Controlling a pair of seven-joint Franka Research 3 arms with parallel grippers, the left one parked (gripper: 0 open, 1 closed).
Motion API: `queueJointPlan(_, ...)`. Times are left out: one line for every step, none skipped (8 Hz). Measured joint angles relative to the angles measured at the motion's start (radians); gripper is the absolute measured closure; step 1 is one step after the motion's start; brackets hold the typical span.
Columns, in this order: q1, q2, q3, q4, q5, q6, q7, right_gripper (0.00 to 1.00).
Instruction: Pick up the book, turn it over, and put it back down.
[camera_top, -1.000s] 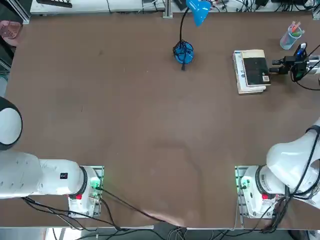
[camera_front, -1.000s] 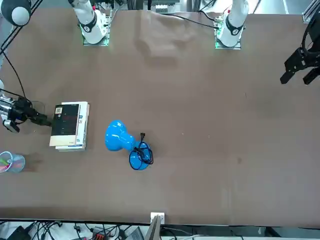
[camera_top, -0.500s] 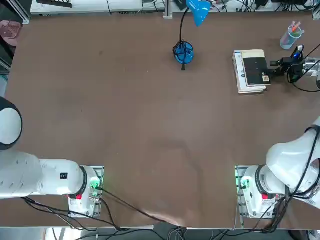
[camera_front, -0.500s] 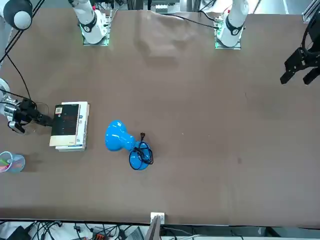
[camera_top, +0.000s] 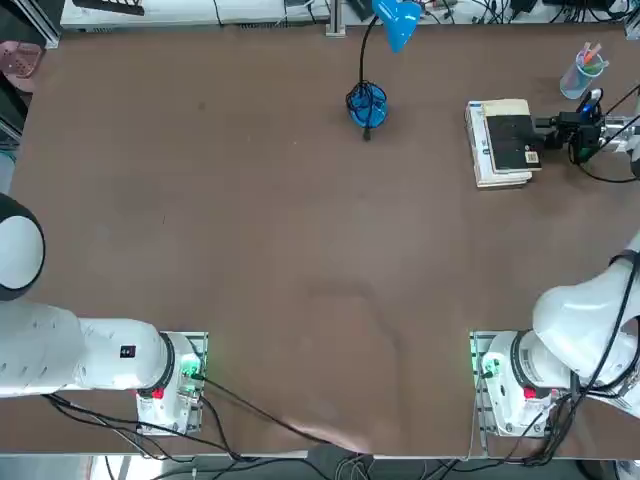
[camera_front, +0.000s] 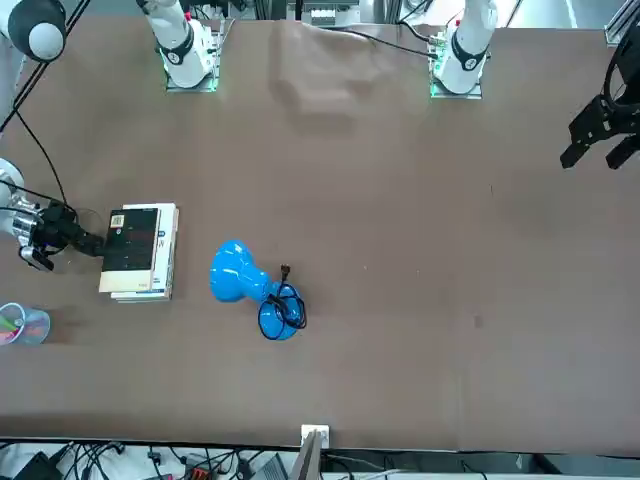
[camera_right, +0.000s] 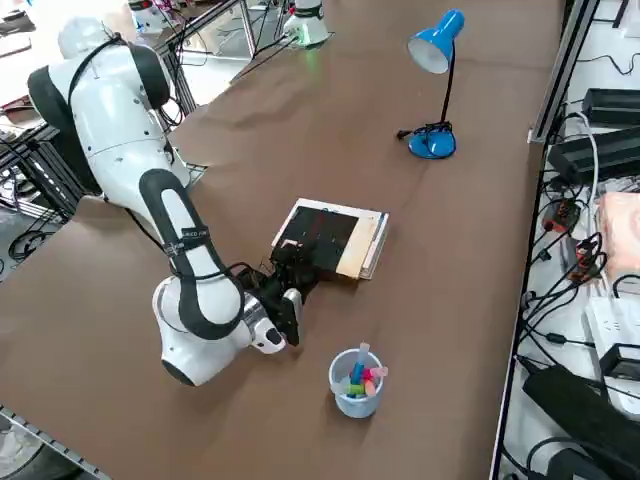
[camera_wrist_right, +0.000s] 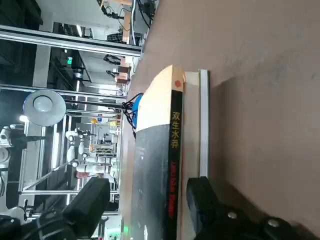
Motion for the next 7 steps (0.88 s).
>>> queueJointPlan(-0.001, 0.007, 0.0, 0.0, 0.004, -0.003, 0.0, 0.1)
queueJointPlan(-0.003, 0.01, 0.0, 0.0, 0.013, -0.006, 0.0, 0.13)
queueJointPlan(-0.007, 0.01, 0.0, 0.0, 0.024, -0.009, 0.0, 0.15)
queueJointPlan(-0.011, 0.01, 0.0, 0.0, 0.031, -0.012, 0.0, 0.18)
queueJointPlan(-0.014, 0.01, 0.0, 0.0, 0.032, -0.013, 0.0, 0.19)
queueJointPlan(-0.014, 0.01, 0.0, 0.0, 0.033, -0.014, 0.0, 0.22)
queueJointPlan(-0.014, 0.011, 0.001, 0.0, 0.033, -0.014, 0.0, 0.24)
